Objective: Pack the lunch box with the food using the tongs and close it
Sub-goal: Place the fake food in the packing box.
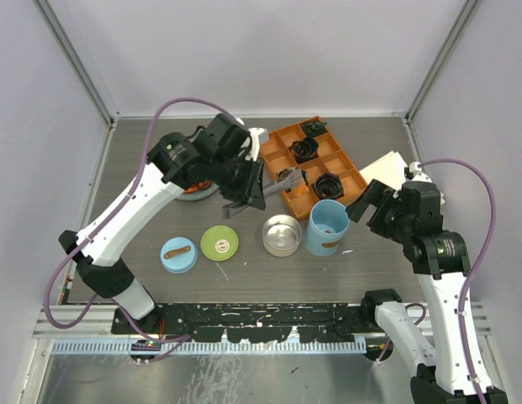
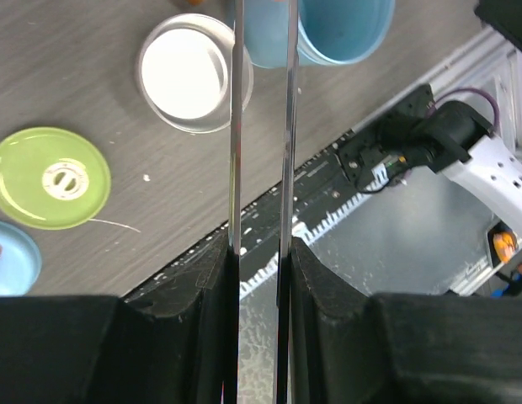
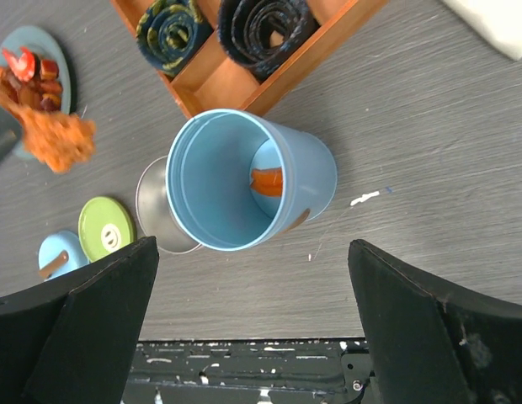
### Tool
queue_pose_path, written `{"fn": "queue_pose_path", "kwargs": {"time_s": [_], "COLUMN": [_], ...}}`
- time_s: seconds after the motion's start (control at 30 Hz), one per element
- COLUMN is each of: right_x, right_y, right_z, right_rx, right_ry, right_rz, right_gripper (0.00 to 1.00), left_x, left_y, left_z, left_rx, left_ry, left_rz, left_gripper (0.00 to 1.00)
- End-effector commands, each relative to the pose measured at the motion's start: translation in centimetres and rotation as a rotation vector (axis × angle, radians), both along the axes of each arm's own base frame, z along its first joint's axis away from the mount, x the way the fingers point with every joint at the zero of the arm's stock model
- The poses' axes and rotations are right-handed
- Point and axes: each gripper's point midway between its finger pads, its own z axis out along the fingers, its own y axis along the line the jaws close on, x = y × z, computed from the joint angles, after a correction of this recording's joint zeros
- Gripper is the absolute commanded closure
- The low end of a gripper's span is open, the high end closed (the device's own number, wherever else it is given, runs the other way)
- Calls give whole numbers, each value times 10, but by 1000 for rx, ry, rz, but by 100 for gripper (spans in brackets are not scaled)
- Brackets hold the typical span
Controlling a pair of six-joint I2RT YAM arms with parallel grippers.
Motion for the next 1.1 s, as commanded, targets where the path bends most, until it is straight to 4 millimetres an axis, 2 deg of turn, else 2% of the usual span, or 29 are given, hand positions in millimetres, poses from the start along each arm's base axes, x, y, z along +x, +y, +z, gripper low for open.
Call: {"fn": "queue_pose_path", "kwargs": {"time_s": [0.0,0.17,0.4,0.6,0.87,1.07], "right_x": [1,-2,-3,-1,-1,-1], "right_y": [-20,-30,-32,-29,-27,-26], "right_z": [25,30,34,30,28,27], "right_rx": [-41,-50,-47,-31,-27,-25], "right_ry": [-90,-126,-149,-137,-131,-130], "right_rz": [-114,-172,-194,-183,-175,-171], "right_gripper": [0,0,0,0,0,0], "left_x": [-18,-31,-42,-43,-43,-43], "left_y": [-41,-65,-78,-83,-85,-84], "left_z": [28,25,2,-15,-12,-8], "left_rx": [-153,-175,-109,-58,-63,-71], "left_ry": [-18,1,36,45,31,23], "left_rz": [-83,-138,-196,-212,-221,-220], "left_gripper": [88,87,86,80,67,62]}}
